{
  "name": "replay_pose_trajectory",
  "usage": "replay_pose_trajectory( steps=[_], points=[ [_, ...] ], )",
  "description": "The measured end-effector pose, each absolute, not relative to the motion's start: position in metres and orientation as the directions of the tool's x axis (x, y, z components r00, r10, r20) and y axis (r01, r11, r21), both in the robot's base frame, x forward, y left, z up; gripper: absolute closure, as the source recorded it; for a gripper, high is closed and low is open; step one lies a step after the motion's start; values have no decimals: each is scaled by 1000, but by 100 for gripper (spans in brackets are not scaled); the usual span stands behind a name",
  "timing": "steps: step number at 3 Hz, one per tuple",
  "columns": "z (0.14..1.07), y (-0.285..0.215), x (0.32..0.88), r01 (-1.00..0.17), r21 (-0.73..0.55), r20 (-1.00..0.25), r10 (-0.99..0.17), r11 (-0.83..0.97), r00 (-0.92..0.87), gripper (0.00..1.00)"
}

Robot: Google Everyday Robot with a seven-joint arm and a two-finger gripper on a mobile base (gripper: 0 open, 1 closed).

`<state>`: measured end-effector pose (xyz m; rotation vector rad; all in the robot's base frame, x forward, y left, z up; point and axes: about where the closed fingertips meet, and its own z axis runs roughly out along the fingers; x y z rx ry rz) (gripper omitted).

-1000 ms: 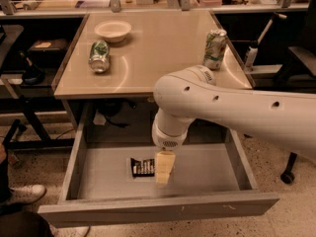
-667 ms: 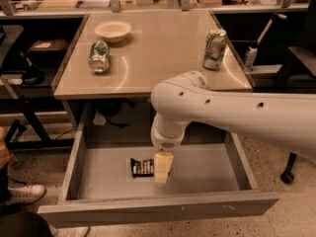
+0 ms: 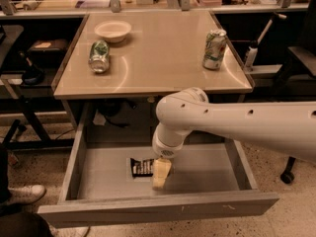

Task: Pick rxbar chocolate from top drawer and place on counter

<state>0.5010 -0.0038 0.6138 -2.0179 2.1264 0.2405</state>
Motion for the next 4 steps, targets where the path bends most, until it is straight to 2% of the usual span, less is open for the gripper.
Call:
replay_pose_trajectory(
  steps=[2,4],
  points=[
    [618,0,500,-999,-45,-253,-967,28,-15,0],
    [585,24,491,-1000,-3,-298,-955,-14,14,0]
  ],
)
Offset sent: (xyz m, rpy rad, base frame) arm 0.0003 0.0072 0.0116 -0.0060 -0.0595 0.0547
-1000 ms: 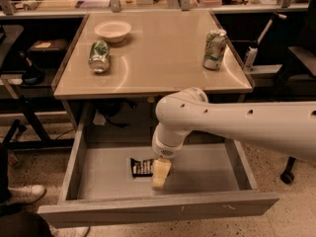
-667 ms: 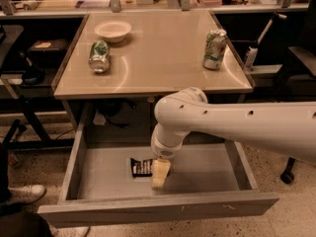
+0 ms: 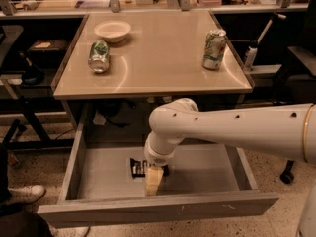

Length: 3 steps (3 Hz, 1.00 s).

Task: Pick rxbar chocolate from top drawer and place on counter

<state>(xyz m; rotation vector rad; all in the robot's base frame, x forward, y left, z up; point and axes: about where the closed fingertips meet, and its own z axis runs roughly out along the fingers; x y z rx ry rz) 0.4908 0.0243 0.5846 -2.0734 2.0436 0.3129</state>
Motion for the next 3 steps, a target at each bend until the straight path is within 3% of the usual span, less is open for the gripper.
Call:
replay_pose_trajectory(
  steps=[3],
  points=[
    [585,24,491,-1000,-3,-298,-955,-14,14,66]
  ],
)
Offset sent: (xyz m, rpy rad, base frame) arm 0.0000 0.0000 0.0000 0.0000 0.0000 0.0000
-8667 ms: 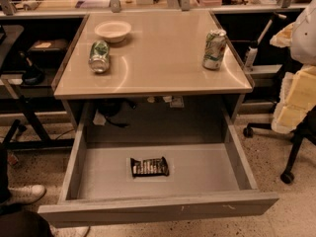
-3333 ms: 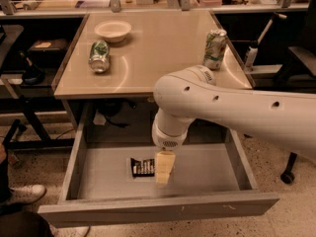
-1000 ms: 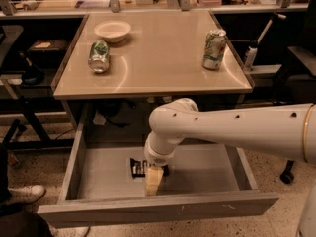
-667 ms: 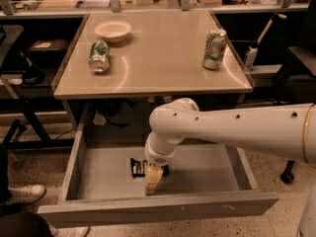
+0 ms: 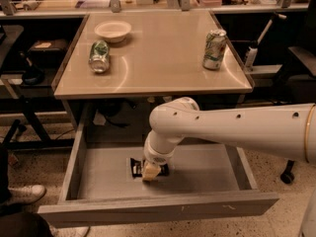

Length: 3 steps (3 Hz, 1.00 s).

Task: Pick rxbar chocolate from top drawer and place on counter

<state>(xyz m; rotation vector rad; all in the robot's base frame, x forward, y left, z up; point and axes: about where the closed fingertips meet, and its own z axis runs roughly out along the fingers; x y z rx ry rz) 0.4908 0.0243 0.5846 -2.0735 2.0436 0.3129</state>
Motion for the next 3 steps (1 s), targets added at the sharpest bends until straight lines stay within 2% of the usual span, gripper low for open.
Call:
replay_pose_trajectory(
  steps=[1,2,3],
  points=[
    [585,24,491,-1000,-3,-298,-955,-14,14,89],
    [585,24,491,-1000,-3,-298,-955,-14,14,100],
    [591,24,491,-1000,-3,-297,-955,-14,14,100]
  ],
)
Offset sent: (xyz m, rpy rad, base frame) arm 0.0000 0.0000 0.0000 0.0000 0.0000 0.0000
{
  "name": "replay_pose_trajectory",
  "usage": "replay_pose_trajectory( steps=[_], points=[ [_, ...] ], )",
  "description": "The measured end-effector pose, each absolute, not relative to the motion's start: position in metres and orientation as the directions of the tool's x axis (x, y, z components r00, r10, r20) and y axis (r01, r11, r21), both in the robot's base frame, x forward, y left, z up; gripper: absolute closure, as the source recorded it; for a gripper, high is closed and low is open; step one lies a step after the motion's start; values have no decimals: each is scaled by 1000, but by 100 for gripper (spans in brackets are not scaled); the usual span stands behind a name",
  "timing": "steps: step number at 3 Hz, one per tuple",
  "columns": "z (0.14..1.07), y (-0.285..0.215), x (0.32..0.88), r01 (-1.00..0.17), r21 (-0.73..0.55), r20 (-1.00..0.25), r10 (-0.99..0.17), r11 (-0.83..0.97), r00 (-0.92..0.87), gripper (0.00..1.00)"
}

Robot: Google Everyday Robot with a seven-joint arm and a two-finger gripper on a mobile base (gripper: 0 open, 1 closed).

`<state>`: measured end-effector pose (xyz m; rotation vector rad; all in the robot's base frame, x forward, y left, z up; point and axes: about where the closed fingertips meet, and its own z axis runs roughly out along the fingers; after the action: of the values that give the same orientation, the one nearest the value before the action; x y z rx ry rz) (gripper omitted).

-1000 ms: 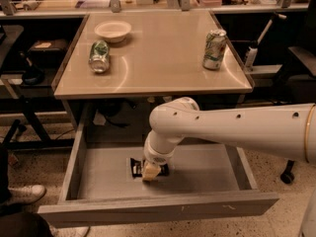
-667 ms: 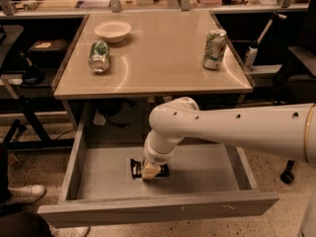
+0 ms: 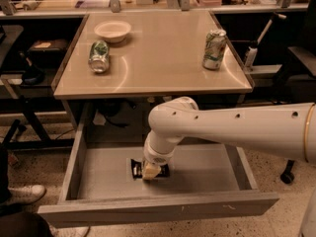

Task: Pick rxbar chocolate from top drawer and place on counter

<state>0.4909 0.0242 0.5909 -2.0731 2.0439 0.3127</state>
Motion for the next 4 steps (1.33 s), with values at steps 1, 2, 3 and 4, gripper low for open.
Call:
replay_pose_trajectory(
  steps=[1,2,3,4],
  points=[
    [614,19,500,-1000,-16,-293,-956,13,-8,100],
    [642,12,508,-999,-24,-272,-962,28,-20,100],
    [671,2,513,-999,-27,-256,-966,41,-33,100],
    [703,-9,517,-998,-38,-226,-973,53,-43,100]
  ],
)
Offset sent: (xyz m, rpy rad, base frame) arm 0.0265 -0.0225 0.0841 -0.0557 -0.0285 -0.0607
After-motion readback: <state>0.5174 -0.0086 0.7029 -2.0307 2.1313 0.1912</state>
